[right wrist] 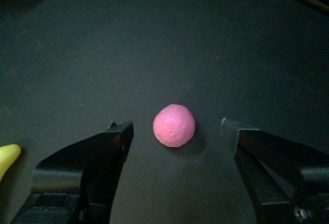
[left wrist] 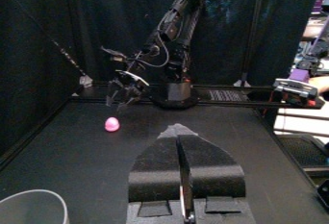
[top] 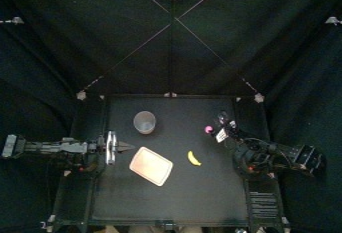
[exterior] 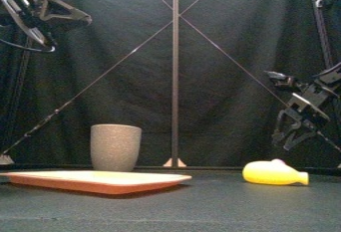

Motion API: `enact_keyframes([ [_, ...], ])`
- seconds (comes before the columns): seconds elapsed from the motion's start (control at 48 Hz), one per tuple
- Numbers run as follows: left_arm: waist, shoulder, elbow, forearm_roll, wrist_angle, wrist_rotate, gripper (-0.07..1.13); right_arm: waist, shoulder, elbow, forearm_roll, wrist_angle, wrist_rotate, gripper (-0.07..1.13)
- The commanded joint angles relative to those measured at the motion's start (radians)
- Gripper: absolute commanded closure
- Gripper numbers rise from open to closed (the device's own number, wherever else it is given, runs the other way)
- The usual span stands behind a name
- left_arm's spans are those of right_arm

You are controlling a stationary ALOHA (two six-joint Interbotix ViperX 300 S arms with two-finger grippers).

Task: Pick the pink ball then place it on the pink plate
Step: Pick the pink ball

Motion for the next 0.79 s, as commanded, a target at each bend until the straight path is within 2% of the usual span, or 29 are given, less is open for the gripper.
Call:
enact_keyframes([
  [0.021,0.006,0.005,-0.012,0.000,-0.011,0.002,1.03,-0.006,0.054,-0.041,-0.020,-0.003,-0.002,0.01],
  [0.583,0.014,0.005,0.005,0.000,-0.011,-0.003,1.03,-0.009,0.318,-0.138,-0.041,0.000,0.000,0.04],
  [0.667,0.014,0.005,0.005,0.000,-0.011,-0.003,1.03,-0.009,0.331,-0.149,-0.041,0.006,0.000,0.09],
  [0.792,0.014,0.006,0.006,0.000,-0.011,-0.003,1.03,-0.003,0.333,-0.161,-0.043,0.029,0.000,0.24],
])
